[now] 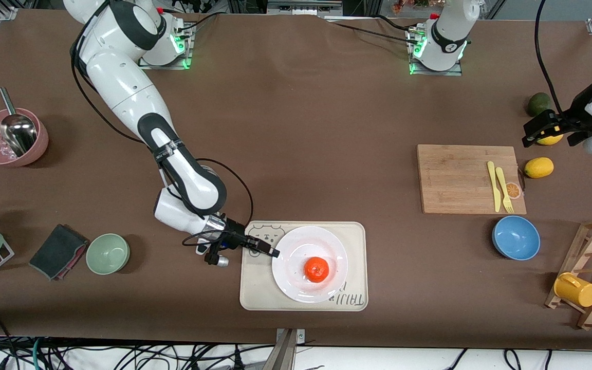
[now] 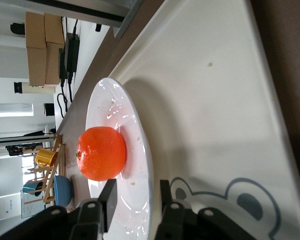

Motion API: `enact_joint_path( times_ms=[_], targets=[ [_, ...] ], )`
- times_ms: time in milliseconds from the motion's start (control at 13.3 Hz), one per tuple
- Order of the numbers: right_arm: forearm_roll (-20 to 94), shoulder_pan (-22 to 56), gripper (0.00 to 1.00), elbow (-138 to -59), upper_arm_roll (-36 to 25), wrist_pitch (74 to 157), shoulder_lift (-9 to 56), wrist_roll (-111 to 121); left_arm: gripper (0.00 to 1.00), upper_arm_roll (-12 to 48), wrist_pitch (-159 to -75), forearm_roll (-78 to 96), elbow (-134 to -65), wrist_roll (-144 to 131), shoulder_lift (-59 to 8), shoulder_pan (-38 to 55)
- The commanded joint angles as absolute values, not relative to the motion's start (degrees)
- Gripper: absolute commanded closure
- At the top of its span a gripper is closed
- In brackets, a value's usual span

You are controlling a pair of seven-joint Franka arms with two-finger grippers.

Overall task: Place orange and plate with both arms
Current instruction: 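Slide the plate with the orange onto the bear tray with the right gripper, then open the right gripper and release the plate rim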

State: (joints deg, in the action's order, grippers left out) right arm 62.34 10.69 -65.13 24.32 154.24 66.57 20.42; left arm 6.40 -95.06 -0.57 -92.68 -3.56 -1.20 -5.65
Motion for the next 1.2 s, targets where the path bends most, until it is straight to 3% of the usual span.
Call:
enact_joint_path(
  times_ms=[0,377,602,828,1130],
  targets=[
    [61.88,10.99,0.00,-64.16,23.82,154.16,65.66,20.39,0.00,6.77,-95.01,-1.67,-93.69,-2.55,0.09,-6.06],
    [57.75,10.37,0.00,-65.21,23.73,153.72,62.59,20.39,0.00,6.77,-95.01,-1.67,-93.69,-2.55,0.09,-6.06],
    [57.66,9.76,0.00,-71.61,22.60,153.29,56.89,20.74,0.00,6.77,-95.01,-1.67,-93.69,-2.55,0.09,-6.06],
    [56.87,9.76,0.00,-78.46,16.02,141.99,48.72,20.57,0.00,6.77,-95.01,-1.67,-93.69,-2.55,0.09,-6.06],
    [47.40,9.76,0.00,-85.95,7.06,127.05,39.31,20.48,0.00,6.77,-95.01,-1.67,-93.69,-2.55,0.09,-6.06]
  ],
)
